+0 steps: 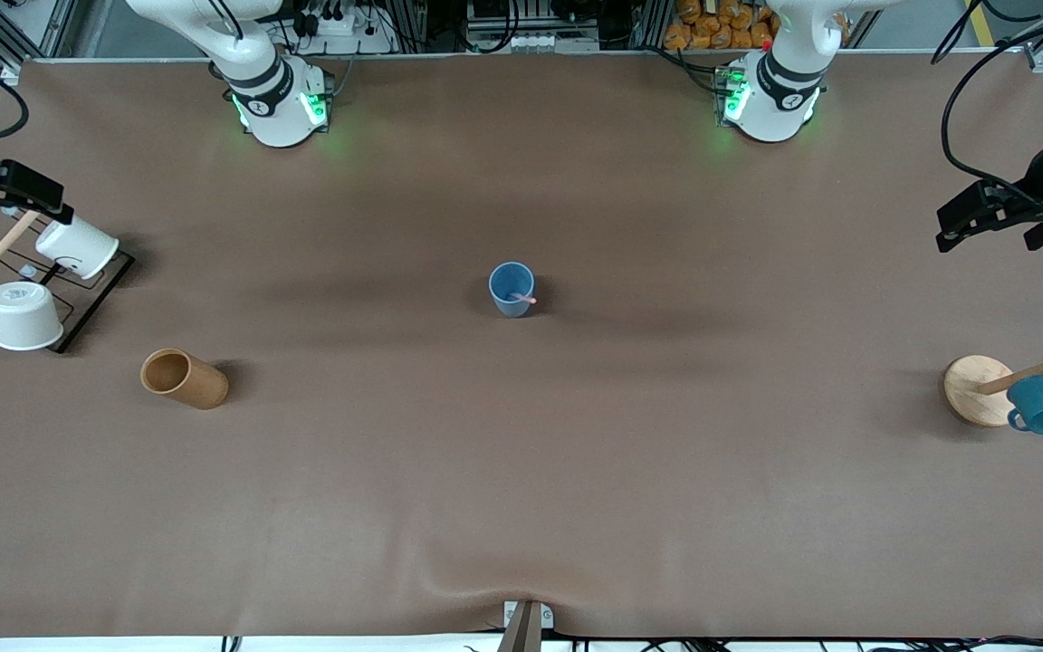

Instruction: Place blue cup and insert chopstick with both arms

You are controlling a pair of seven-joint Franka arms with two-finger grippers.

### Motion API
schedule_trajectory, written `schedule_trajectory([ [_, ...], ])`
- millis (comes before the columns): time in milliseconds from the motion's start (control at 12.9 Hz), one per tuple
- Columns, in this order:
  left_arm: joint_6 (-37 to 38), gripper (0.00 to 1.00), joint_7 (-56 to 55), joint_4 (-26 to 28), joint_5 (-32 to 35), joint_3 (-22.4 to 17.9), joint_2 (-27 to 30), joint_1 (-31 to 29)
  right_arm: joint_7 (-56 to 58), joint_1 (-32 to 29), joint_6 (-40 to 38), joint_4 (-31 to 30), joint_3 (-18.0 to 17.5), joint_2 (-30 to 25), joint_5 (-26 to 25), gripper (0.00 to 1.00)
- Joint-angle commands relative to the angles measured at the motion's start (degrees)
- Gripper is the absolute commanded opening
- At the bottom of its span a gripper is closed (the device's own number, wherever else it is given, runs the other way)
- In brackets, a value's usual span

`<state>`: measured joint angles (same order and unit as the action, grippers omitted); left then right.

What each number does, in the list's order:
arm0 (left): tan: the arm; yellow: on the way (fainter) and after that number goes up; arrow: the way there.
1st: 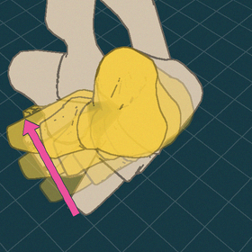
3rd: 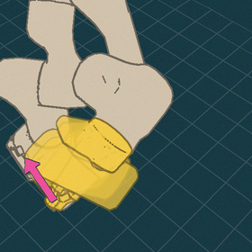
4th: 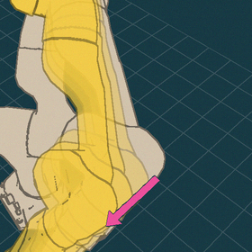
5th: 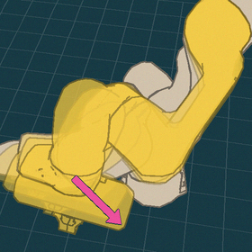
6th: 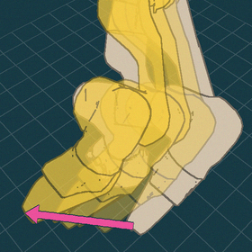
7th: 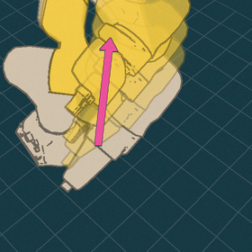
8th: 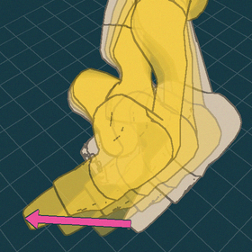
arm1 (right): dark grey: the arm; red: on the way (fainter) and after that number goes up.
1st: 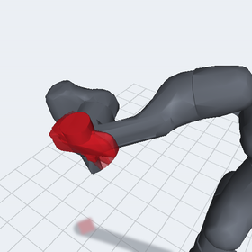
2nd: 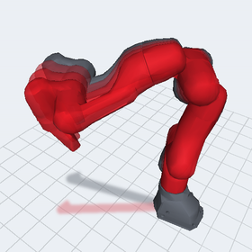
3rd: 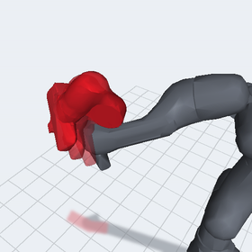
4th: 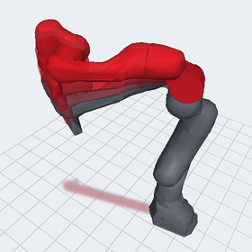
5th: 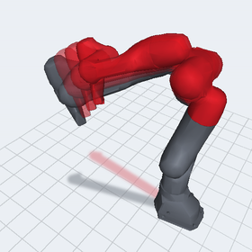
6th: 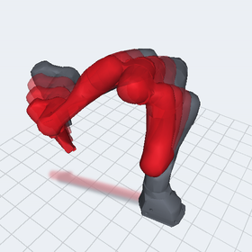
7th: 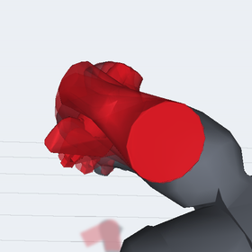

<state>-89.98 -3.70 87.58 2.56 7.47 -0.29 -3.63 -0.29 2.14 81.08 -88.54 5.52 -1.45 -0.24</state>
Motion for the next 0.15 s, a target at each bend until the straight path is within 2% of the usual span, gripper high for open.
schedule_trajectory([
  [0, 1.55, 1.00, 0.62, -0.74, -0.80, 0.09, 0.56, -0.24, -3.23, -0.12, 0.65, -1.55, -0.59, -1.62, 0.15, 1.00],
  [77, 1.99, 1.00, 0.62, -1.09, -0.71, 0.09, 0.56, -0.24, -2.88, -0.12, 1.09, -1.29, -0.68, -1.62, 0.15, 1.00],
])
